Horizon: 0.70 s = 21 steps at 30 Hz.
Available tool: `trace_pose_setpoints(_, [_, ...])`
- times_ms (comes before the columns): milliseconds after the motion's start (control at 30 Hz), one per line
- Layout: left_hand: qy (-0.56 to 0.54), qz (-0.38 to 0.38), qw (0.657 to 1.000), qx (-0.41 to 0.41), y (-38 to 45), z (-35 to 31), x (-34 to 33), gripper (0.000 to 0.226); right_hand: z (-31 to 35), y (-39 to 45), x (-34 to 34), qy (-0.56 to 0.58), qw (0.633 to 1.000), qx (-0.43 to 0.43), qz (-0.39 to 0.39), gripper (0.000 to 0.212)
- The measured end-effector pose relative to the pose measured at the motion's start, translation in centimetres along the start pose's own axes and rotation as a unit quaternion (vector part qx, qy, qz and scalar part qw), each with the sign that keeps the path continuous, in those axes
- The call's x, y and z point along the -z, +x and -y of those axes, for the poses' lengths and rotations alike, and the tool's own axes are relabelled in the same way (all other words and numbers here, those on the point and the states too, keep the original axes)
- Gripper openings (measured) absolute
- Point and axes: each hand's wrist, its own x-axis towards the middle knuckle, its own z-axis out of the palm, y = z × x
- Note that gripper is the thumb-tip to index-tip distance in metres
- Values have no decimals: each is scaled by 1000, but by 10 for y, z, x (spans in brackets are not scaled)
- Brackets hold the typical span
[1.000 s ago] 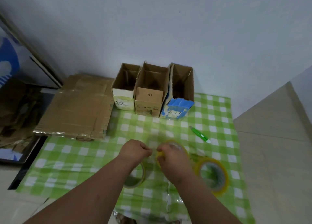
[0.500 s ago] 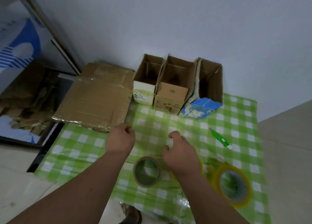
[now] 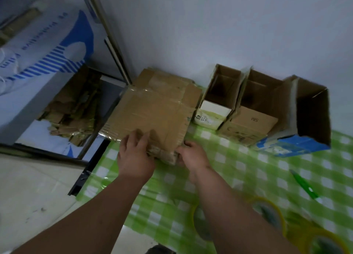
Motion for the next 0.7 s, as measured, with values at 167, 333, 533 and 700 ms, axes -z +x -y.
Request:
trace_pose_setpoints(167, [29,-44,997,-50,2,9,9,62,15,0,-12,96,995,0,16,10])
trace_pose_setpoints(333, [-5,-137,985,-106,-1,14,34,54,39,-15,-17,145,984,66,81,10])
trace_pose_setpoints(533, [-135,-286,926,-206,12,5,88,32,67,-49,-17,175,964,151,131,15])
trace_pose_setpoints(700, [-299,-371,867,-145,4,-12,142,23,64,-73,5,187,964,167,84,16])
